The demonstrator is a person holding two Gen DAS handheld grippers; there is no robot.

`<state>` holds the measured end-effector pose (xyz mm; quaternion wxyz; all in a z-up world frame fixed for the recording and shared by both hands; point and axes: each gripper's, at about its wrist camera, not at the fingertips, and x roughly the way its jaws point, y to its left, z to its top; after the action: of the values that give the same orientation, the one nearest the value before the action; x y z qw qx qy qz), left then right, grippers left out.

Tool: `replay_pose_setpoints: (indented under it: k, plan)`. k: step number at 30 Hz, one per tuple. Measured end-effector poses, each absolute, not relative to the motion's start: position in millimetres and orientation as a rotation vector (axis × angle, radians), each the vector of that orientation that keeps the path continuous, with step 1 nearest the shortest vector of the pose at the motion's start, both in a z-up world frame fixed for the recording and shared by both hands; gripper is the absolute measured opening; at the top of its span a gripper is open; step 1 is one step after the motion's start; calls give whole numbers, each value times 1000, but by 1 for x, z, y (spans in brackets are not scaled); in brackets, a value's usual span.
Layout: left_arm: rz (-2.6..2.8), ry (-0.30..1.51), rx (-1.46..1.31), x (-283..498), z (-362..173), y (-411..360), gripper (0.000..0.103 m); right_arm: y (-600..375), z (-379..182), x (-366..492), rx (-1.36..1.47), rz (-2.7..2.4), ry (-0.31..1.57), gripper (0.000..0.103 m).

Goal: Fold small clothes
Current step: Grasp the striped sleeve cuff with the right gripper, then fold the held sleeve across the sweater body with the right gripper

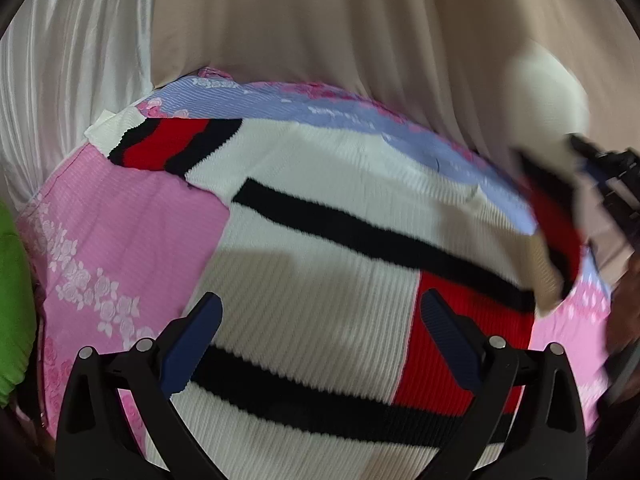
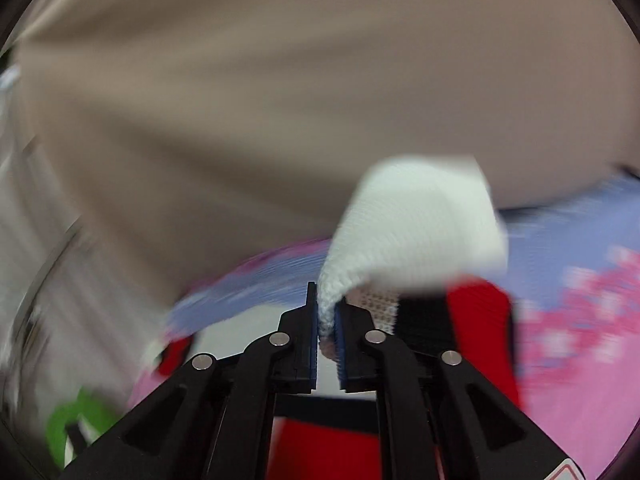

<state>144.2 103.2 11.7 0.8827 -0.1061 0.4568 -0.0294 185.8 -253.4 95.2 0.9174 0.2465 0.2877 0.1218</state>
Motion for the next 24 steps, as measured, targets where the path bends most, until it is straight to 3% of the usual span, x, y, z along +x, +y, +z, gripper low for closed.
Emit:
replay_pose_setpoints:
  k: [2,3,6,10,16,20,21,22,23,24]
  plan:
    - [-80,960,-282,164,9,113,98,-176,85,207,425,391,641,24]
    - [-89,973,-309,176,5,116,98,-139,74,214,347,396,672,35]
    - [-106,1014,-355,212,-17,120,98,-112,40,212,272,312,740,36]
    - [-67,1092,-399,259,-56,122,98,-169,1,159,256,29,782,69]
    - [22,1121,-518,298,-87,129,92,-220,-51,127,207,-135,953,70]
    - [39,1136,-548,305,-94,129,52,-193,-73,146,75,-79,991,69]
    - [38,1129,-548,306,-93,129,34,-190,-78,153,46,-84,988,68]
    - [12,1114,-569,306,-92,129,24,-189,-79,162,23,-94,983,63]
    - [-3,1110,-586,308,-92,131,12,-191,-76,168,34,-101,976,44]
    - [-11,1110,-596,309,-93,130,9,-197,-74,171,72,-102,967,31]
